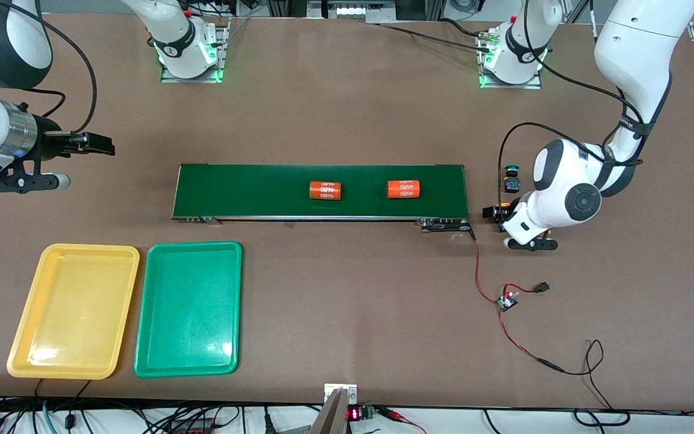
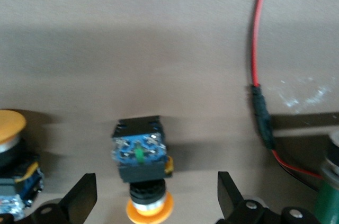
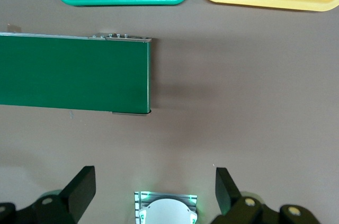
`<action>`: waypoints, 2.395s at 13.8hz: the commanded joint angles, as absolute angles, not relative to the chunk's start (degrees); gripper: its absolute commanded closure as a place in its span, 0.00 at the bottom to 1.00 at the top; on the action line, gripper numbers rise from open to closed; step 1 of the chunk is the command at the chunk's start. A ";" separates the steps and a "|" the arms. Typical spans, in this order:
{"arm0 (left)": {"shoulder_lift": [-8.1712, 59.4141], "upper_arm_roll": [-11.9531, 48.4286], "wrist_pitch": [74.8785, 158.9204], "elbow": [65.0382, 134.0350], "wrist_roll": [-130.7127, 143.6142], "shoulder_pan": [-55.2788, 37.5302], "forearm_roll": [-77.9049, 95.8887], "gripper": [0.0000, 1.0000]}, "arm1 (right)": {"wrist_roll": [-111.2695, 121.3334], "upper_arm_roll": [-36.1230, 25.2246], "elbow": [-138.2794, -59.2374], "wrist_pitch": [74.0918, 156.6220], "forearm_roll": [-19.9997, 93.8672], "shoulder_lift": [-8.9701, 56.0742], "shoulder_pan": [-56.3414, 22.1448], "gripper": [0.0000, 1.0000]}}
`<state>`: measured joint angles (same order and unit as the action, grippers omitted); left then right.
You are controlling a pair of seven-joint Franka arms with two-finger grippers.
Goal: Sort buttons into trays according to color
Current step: 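Grasp a black push button with the left gripper, then lower the black button onto the belt and open the left gripper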
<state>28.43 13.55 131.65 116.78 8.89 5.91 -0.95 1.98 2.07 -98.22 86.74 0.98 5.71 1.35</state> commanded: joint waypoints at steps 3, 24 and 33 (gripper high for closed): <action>29.62 12.83 134.30 117.16 9.93 5.28 -0.62 0.37 | 1.76 2.11 -98.09 86.04 1.85 5.63 1.41 0.00; 25.58 25.74 121.55 111.00 26.53 -2.63 -0.70 0.76 | 1.76 2.11 -98.00 86.04 1.85 5.71 1.49 0.00; 22.85 25.58 112.71 104.44 27.69 -0.97 -0.70 0.00 | 0.70 2.29 -106.13 91.90 1.93 0.55 0.10 0.00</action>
